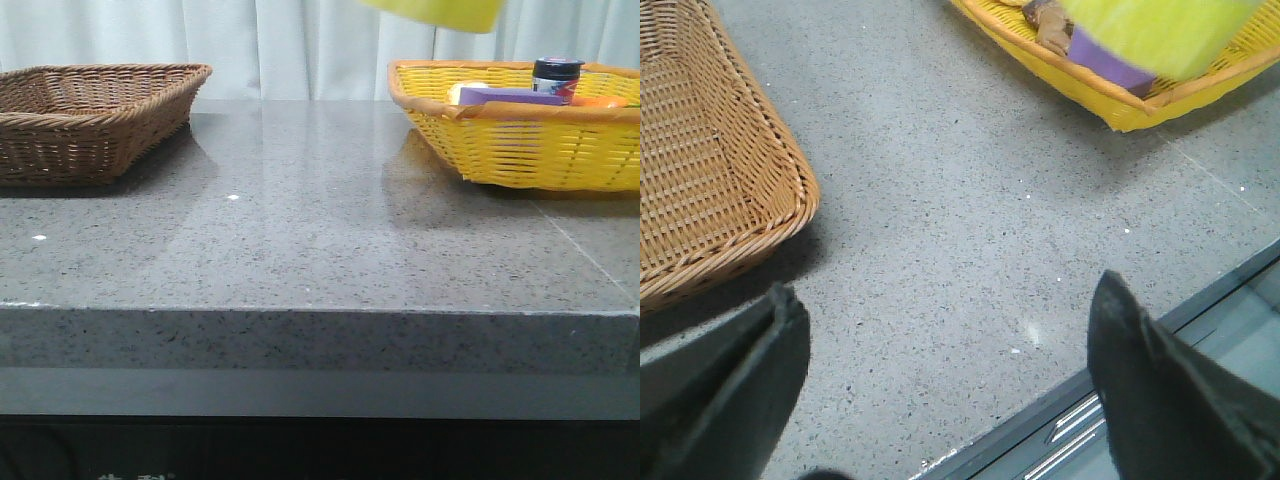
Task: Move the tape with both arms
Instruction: 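Lift the tape roll out and set it on the table between baskets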
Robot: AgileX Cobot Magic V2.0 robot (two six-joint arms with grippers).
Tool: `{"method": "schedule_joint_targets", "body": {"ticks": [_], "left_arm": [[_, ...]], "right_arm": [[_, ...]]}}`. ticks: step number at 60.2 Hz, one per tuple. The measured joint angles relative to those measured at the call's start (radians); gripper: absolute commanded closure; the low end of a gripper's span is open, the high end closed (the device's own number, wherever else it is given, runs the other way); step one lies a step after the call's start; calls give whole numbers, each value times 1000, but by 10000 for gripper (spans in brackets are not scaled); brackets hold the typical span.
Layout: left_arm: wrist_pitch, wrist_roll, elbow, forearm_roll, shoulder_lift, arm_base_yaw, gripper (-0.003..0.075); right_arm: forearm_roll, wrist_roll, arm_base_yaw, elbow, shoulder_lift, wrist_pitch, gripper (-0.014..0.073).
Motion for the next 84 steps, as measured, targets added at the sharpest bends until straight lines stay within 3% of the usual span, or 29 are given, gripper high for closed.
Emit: {"method": "schedule_joint_targets", "body": {"ticks": [13,24,46,51,62,84], "left_arm": [[0,0,0,0,0,0,154],[0,0,0,0,0,0,154],[0,0,0,0,0,0,154],[0,0,0,0,0,0,154],[0,0,0,0,0,0,154],[-2,0,0,0,0,0,154]], "right_arm": [[-28,51,150,0,58,-3,517],[-168,156,250,0,153,-42,517],[-268,235,295,0,288,-129,507],[-276,240,295,0,298,-134,436],[-285,256,295,0,299,-165,168],[-275,272,291,2,200,-226,148]]}}
